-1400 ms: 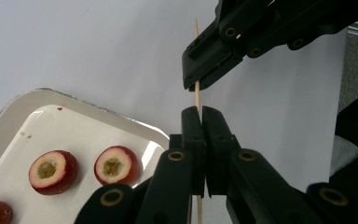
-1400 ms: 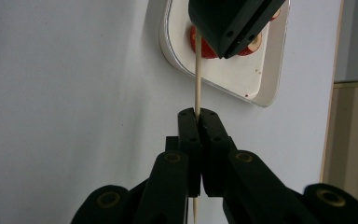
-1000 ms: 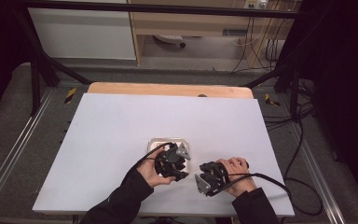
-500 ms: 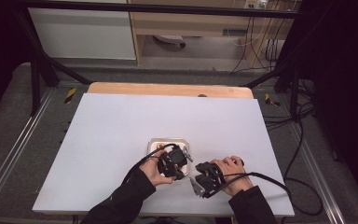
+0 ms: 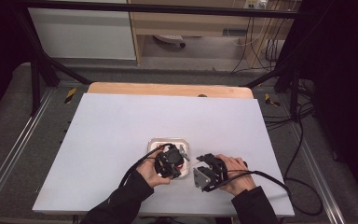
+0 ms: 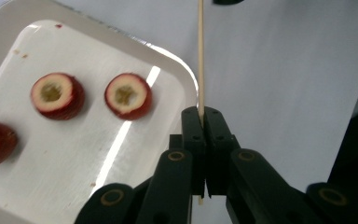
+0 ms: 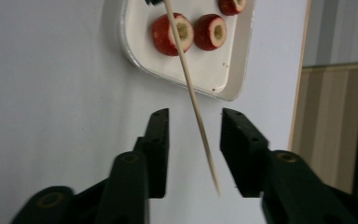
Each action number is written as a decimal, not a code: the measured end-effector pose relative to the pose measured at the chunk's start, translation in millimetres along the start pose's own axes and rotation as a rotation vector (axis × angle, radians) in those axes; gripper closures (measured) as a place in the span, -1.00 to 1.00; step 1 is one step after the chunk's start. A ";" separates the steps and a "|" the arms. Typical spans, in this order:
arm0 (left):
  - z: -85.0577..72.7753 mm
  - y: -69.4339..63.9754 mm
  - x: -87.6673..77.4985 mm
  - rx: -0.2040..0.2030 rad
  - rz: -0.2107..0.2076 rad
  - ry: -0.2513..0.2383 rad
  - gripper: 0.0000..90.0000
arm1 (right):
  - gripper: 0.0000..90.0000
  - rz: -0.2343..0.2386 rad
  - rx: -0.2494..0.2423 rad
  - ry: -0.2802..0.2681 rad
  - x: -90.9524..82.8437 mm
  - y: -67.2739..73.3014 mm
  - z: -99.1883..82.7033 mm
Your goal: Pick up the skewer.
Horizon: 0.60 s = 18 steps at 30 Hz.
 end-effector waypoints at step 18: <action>-75.9 18.3 -21.0 -0.147 0.120 -0.133 0.96 | -0.65 0.148 0.842 -0.075 7.2 -16.4 -52.6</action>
Point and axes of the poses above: each handheld gripper's, and its own axes: x roughly forward along the jaws, z roughly out of its top, y roughly to its left, the point moved 1 cm from there along x, roughly forward along the jaws, and after that the axes turned 4 degrees about z, right-handed, at the moved point
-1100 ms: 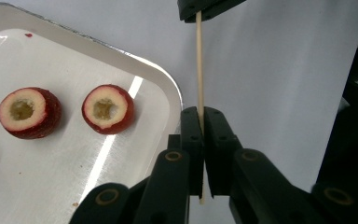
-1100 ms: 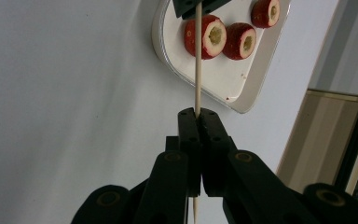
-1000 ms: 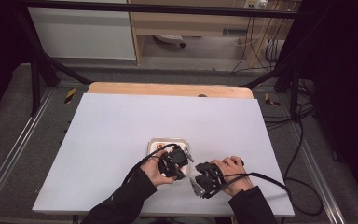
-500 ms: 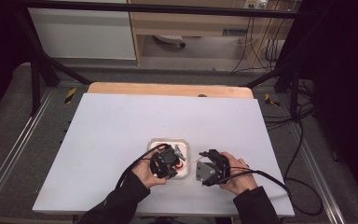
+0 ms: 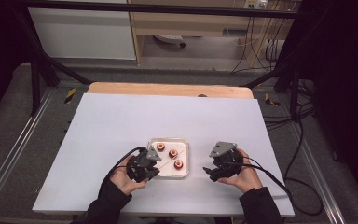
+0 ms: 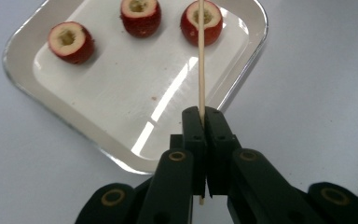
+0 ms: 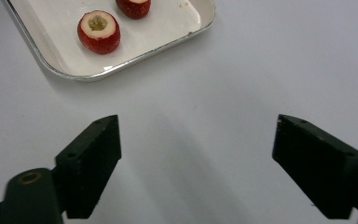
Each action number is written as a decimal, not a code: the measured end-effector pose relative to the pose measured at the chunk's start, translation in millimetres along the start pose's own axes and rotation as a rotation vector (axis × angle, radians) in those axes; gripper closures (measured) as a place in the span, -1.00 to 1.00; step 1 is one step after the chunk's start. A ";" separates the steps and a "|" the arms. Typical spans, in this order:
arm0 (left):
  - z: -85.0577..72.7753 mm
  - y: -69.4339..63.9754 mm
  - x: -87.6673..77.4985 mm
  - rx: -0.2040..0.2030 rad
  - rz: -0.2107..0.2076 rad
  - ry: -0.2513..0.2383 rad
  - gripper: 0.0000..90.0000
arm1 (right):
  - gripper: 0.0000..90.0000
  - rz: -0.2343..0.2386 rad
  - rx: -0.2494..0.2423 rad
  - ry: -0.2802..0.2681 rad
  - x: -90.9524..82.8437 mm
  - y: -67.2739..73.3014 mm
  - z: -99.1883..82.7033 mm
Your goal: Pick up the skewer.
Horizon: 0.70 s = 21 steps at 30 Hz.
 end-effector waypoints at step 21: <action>-47.0 6.9 -21.3 -0.129 0.077 -0.243 0.96 | -0.94 0.102 0.305 0.022 3.6 0.5 36.0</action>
Point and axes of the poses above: each handheld gripper's, and its own axes: x roughly forward along the jaws, z roughly out of its top, y roughly to its left, the point moved 1 cm from there along x, roughly forward along the jaws, and after that the axes turned 4 degrees about z, right-handed, at the moved point
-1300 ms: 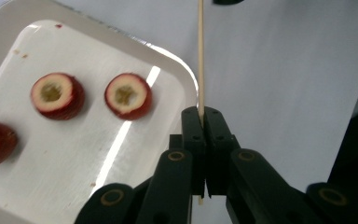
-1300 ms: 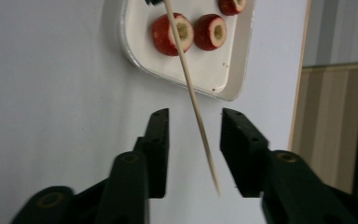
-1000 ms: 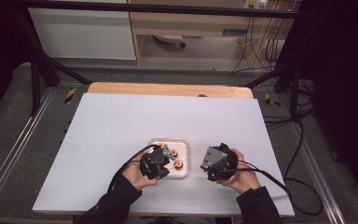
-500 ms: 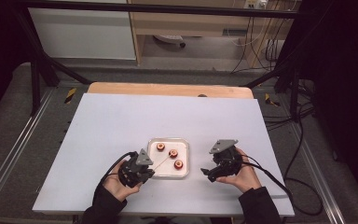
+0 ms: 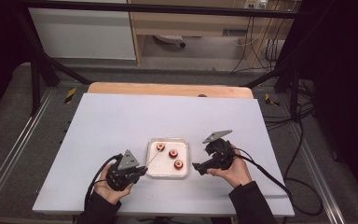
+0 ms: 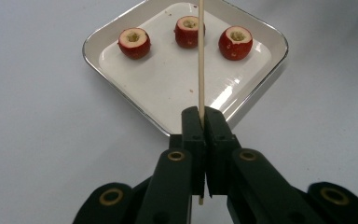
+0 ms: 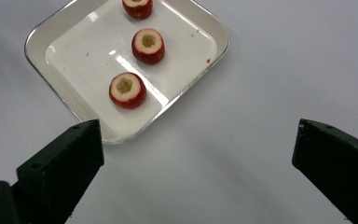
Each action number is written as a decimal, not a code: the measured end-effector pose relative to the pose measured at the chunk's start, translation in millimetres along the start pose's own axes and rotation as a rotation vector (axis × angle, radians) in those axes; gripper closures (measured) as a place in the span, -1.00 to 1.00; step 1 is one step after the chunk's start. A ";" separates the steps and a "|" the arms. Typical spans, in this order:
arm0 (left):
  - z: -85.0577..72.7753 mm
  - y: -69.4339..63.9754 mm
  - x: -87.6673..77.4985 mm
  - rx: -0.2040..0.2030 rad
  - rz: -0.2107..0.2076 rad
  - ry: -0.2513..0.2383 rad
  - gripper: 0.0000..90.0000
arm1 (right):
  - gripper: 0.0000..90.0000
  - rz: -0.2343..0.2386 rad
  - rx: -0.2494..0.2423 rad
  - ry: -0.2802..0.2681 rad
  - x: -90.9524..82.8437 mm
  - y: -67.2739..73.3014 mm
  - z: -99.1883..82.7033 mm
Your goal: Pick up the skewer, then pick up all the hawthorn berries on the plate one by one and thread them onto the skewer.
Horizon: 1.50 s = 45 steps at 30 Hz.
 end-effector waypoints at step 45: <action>-4.7 6.8 -1.8 -0.026 0.007 -0.032 0.96 | -0.15 0.045 0.263 0.199 63.0 35.3 50.2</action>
Point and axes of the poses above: each handheld gripper's, and its own axes: x roughly forward along the jaws, z roughly out of its top, y roughly to its left, the point moved 1 cm from there along x, roughly forward along the jaws, and after that the axes turned 4 degrees about z, right-handed, at the moved point
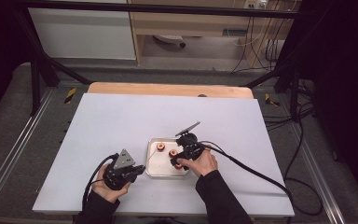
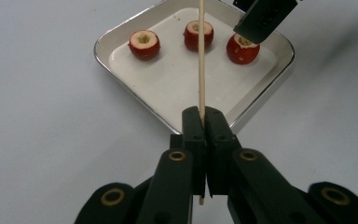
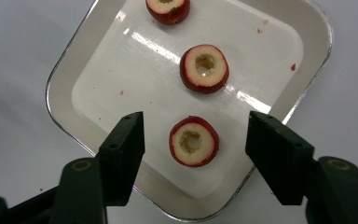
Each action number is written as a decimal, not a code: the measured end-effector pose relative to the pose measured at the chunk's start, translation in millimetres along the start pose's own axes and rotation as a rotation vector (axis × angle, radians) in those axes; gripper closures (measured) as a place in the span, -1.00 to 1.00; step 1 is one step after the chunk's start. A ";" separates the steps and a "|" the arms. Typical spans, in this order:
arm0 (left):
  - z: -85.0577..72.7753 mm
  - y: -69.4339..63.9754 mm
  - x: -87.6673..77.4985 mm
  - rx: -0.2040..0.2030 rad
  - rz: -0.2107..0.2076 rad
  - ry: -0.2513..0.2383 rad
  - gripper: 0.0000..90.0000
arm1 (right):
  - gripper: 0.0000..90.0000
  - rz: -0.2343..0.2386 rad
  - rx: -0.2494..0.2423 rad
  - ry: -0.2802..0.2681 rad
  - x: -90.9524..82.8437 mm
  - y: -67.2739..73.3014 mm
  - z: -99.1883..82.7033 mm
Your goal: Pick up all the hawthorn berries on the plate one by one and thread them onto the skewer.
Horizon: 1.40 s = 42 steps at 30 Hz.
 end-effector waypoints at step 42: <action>0.9 -4.3 -0.9 0.003 -0.002 -0.014 0.96 | 0.34 0.100 0.069 -0.051 -7.2 -3.6 1.8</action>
Point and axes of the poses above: each handheld gripper's, and its own axes: x roughly forward along the jaws, z roughly out of its top, y roughly to its left, the point moved 1 cm from there along x, roughly forward along the jaws, and after that the axes turned 4 degrees about z, right-handed, at the moved point
